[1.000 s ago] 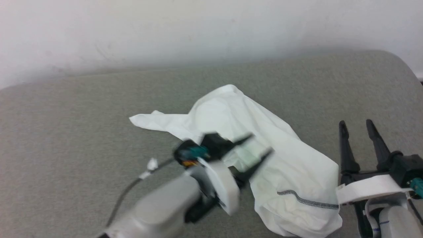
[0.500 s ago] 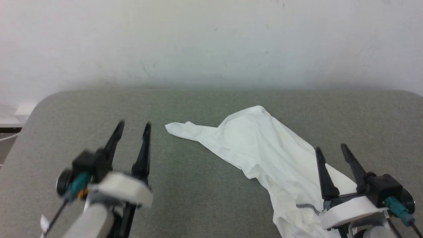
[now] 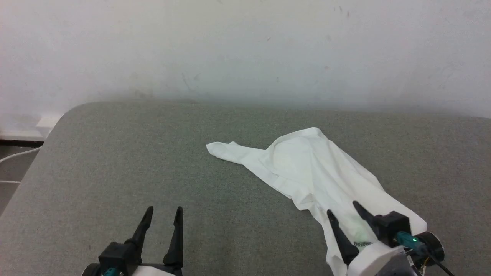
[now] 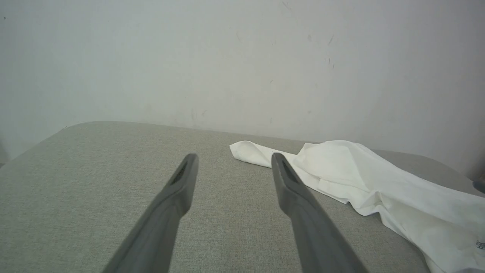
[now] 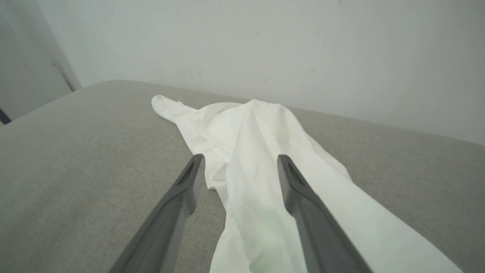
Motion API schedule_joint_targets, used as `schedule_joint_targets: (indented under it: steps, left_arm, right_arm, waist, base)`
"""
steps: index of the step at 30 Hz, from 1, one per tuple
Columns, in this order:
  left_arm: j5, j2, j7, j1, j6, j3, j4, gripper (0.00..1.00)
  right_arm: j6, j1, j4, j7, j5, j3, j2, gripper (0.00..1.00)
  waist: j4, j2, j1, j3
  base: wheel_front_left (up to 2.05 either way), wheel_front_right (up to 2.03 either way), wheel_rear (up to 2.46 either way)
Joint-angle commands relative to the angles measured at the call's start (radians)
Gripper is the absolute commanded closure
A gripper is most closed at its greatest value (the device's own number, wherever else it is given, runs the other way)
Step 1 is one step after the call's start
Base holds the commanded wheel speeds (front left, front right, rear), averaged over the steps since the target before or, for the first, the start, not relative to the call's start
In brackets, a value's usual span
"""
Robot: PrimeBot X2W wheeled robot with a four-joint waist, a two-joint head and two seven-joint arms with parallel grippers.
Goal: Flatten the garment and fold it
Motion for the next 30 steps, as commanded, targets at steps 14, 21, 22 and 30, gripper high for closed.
schedule_joint_targets:
  steps: [14,21,22,30]
  left_arm:
    - [0.121,-0.124,-0.004,-0.042,-0.128,0.041,0.094,0.0]
    - [0.153,-0.16,-0.004,-0.051,-0.158,0.077,0.114,0.0]
    - [0.156,-0.163,-0.005,-0.05,-0.162,0.084,0.116,0.0]
    - [0.18,-0.183,-0.005,-0.046,-0.183,0.128,0.116,0.0]
  right_arm:
    - [-0.002,-0.141,-0.01,0.702,-0.005,0.114,-0.167,0.0]
    - [-0.002,-0.146,0.015,0.698,0.008,0.082,-0.158,1.0]
    - [-0.002,-0.149,0.005,0.688,0.016,0.069,-0.152,1.0]
    - [-0.002,-0.151,-0.147,0.663,0.126,-0.096,-0.096,1.0]
  waist:
    - [0.1,0.0,0.0001,0.058]
    - [0.102,0.0,0.0001,0.075]
    - [0.094,0.0,0.0001,0.075]
    - [0.0,0.0,0.0001,0.065]
  base:
    - [0.0,0.0,0.0]
    - [0.0,0.0,0.0]
    - [0.0,0.0,0.0]
    - [0.0,0.0,0.0]
